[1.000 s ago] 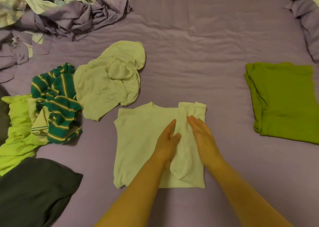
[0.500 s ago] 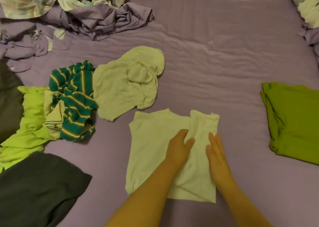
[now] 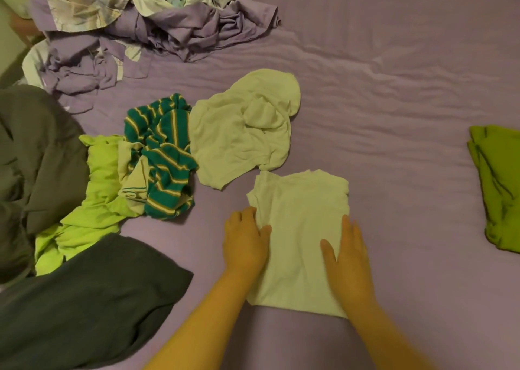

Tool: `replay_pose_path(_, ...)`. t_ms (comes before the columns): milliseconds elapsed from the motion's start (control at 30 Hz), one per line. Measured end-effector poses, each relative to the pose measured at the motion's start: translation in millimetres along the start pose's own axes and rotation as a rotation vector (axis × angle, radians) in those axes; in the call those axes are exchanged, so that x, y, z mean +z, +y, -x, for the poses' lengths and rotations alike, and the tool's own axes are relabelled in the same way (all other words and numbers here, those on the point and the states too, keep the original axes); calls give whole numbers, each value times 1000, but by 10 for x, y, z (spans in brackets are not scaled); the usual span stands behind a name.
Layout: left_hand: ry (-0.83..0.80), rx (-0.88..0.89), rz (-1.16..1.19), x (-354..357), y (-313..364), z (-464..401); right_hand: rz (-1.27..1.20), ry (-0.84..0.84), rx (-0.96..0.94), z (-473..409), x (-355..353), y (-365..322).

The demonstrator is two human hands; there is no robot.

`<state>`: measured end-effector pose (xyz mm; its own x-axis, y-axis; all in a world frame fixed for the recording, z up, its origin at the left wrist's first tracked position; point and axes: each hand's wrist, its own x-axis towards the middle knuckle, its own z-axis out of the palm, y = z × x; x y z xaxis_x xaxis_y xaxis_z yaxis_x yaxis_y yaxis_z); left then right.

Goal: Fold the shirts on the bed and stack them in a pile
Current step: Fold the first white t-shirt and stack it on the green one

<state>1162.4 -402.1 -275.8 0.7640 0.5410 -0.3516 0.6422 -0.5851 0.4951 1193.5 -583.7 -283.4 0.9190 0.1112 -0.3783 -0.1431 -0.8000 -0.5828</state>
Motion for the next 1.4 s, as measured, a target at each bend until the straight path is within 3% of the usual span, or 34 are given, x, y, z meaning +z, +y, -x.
replay_pose_path(100,-7,-151,210,2,62,-4,-147,76,116,-38,-20,-23)
replay_pose_path(200,-140,-365,538,-3,120,-72,-298,45,264,-80,-84,-74)
replay_pose_path(267,-248,-448,710,-32,162,-109,-402,16,259,-102,-162,-106)
replay_pose_path(367,-351,-347,701,-77,291,-79,-510,-43,198,-125,-313,-137)
replay_pose_path(467,-300,-152,695,-92,450,-12,-553,-43,141,-144,-526,-148)
replay_pose_path(633,-296,-24,744,-71,938,95,-646,64,122,-223,-1040,-8)
replay_pose_path(933,-413,10,831,439,2349,319,-834,221,98,-496,-2312,690)
replay_pose_path(1200,-547,44,952,1153,3701,397,-766,318,58,-980,-3475,1524)
replay_pose_path(1400,-591,64,925,1755,4334,195,-695,401,91,-1463,-3871,2154)
